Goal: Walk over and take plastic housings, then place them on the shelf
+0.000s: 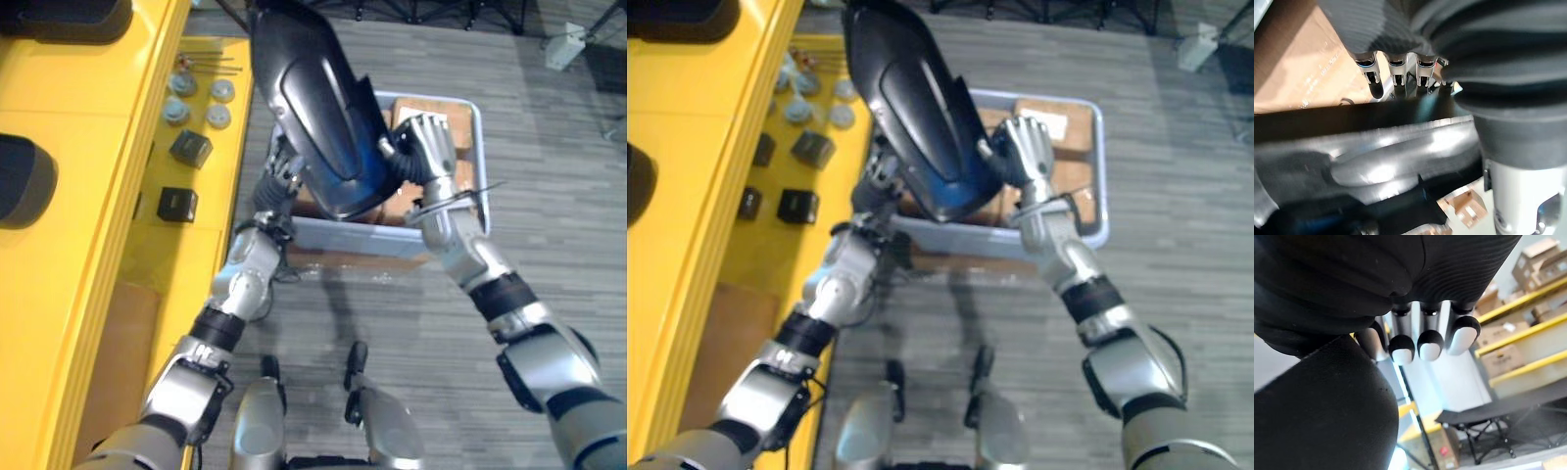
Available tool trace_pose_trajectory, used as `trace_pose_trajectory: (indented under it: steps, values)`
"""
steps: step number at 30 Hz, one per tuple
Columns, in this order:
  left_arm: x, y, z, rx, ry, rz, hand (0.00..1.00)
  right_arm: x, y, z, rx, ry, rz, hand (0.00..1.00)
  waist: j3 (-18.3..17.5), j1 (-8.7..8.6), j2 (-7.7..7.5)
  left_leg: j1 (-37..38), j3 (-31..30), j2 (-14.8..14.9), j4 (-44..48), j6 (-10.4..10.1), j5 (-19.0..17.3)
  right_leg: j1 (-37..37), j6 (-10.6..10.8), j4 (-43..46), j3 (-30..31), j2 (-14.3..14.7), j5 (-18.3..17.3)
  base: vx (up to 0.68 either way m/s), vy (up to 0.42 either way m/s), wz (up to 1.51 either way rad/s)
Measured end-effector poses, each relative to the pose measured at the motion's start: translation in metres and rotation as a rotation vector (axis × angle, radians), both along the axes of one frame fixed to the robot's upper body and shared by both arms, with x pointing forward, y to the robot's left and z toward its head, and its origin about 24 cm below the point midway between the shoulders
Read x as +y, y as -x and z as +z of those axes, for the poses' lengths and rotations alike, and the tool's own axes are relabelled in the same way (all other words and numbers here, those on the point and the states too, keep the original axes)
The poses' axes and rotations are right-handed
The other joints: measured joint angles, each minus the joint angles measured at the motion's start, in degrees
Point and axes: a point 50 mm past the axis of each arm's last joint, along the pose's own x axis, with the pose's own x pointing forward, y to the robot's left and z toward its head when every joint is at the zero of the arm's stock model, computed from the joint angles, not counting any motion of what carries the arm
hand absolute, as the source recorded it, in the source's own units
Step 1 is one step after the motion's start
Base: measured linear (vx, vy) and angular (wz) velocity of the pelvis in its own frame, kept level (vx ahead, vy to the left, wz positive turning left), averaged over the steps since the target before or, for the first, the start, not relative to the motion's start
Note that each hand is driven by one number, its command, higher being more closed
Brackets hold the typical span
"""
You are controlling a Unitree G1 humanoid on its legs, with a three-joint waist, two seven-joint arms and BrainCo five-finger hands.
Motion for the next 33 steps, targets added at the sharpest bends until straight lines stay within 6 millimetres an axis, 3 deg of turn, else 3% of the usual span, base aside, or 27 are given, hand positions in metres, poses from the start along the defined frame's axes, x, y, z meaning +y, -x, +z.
trace_pose_trajectory:
  steps: [6, 16, 17, 22, 33]
  values:
    - [-0.007, 0.003, 0.004, -0.02, -0.011, -0.005, 0.0, 0.002, -0.001, -0.009, 0.029, 0.0, 0.001, 1.0, -0.59, 0.1, -0.99, -0.56, -0.17, 0.02, 0.37, 0.0, 0.0, 0.02, -0.04, -0.45, -0.09, 0.02, 0.42, -0.03, 0.03, 0.01]
    - [-0.009, 0.001, -0.009, 0.072, -0.167, 0.085, 0.0, 0.011, 0.0, -0.013, 0.043, -0.002, 0.028, 1.0, -0.59, 0.39, -1.0, -0.7, -0.24, 0.1, 0.99, 0.0, 0.0, 0.06, -0.05, -0.45, -0.09, 0.07, 0.59, -0.02, 0.035, 0.0]
    - [-0.008, 0.0, -0.012, 0.083, -0.201, 0.103, 1.0, 0.012, 0.001, -0.013, 0.043, -0.002, 0.031, 1.0, -0.59, 0.42, -1.0, -0.69, -0.28, 0.09, 1.05, 0.0, 0.0, 0.12, -0.04, -0.46, -0.1, 0.07, 0.61, -0.02, 0.036, 0.01]
    - [-0.002, -0.003, -0.022, 0.116, -0.315, 0.175, 1.0, 0.017, 0.002, -0.014, 0.038, -0.007, 0.063, 1.0, -0.59, 0.63, -1.0, -0.71, -0.33, 0.1, 1.32, 0.01, -0.01, 0.3, -0.03, -0.58, -0.1, 0.11, 0.75, -0.02, 0.028, 0.0]
    - [0.006, -0.005, -0.027, 0.146, -0.344, 0.258, 1.0, 0.028, 0.01, -0.014, 0.007, -0.035, 0.134, 1.0, -0.6, 0.73, -1.02, -0.71, -0.31, 0.12, 1.53, 0.01, -0.03, 1.02, -0.04, -1.88, -0.47, 0.21, 1.49, -0.03, 0.042, 0.0]
